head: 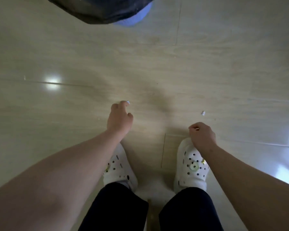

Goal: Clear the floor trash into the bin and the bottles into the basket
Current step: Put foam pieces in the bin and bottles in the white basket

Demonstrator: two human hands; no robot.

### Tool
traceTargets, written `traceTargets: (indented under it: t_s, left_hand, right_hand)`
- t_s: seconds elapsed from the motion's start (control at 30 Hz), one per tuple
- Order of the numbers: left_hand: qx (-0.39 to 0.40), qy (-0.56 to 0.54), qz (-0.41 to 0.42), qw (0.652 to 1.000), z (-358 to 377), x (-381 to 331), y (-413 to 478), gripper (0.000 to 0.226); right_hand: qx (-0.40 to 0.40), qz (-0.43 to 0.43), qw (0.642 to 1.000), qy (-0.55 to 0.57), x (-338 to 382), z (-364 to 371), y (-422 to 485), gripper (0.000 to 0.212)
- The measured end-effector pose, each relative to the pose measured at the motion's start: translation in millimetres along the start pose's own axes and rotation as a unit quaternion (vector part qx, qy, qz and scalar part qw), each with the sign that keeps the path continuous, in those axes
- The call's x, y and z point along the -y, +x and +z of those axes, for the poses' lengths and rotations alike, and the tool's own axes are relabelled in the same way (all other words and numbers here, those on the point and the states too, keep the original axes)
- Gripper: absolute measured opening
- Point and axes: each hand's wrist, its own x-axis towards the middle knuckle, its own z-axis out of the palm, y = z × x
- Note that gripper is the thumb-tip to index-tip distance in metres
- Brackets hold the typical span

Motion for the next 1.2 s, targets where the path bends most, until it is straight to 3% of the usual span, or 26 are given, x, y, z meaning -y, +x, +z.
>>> traceTargets:
  t_s: [0.17,0.53,0.67,0.73,0.83,0.97,1.1,1.2]
  left_hand:
    - [-0.042,-0.021,-0.007,0.999,24.9,3.7,26.7,0.051]
    - [-0.042,-0.005,0.024,0.999,37.5,10.0,50.6,0.019]
    - [-0.058,-0.013,0.028,0.998,39.4,16.1,51.8,0.017]
    - [-0.072,-0.021,0.042,0.996,41.3,19.9,51.8,0.016]
    - [-0.083,-0.021,0.074,0.994,44.1,25.5,49.2,0.017]
    - [-0.072,-0.013,0.072,0.995,40.7,23.5,49.1,0.019]
    - [-0.046,-0.014,0.047,0.998,28.3,16.3,32.2,0.022]
    - [-0.021,-0.043,0.031,0.998,8.2,9.7,3.8,0.018]
  right_hand:
    - [-0.07,0.016,0.995,0.063,-1.1,7.1,30.5,0.022]
    - [-0.205,0.09,0.953,0.204,4.0,13.6,62.3,0.035]
    - [-0.225,0.099,0.952,0.185,4.8,16.7,71.6,0.013]
    - [-0.224,0.09,0.957,0.16,3.9,18.6,75.1,0.008]
    - [-0.206,0.085,0.968,0.117,2.5,22.9,78.8,0.024]
    - [-0.17,0.087,0.978,0.086,4.4,25.3,77.9,0.029]
    - [-0.126,0.058,0.981,0.135,12.2,28.0,54.6,0.015]
    - [-0.12,0.041,0.977,0.172,23.1,18.1,20.1,0.024]
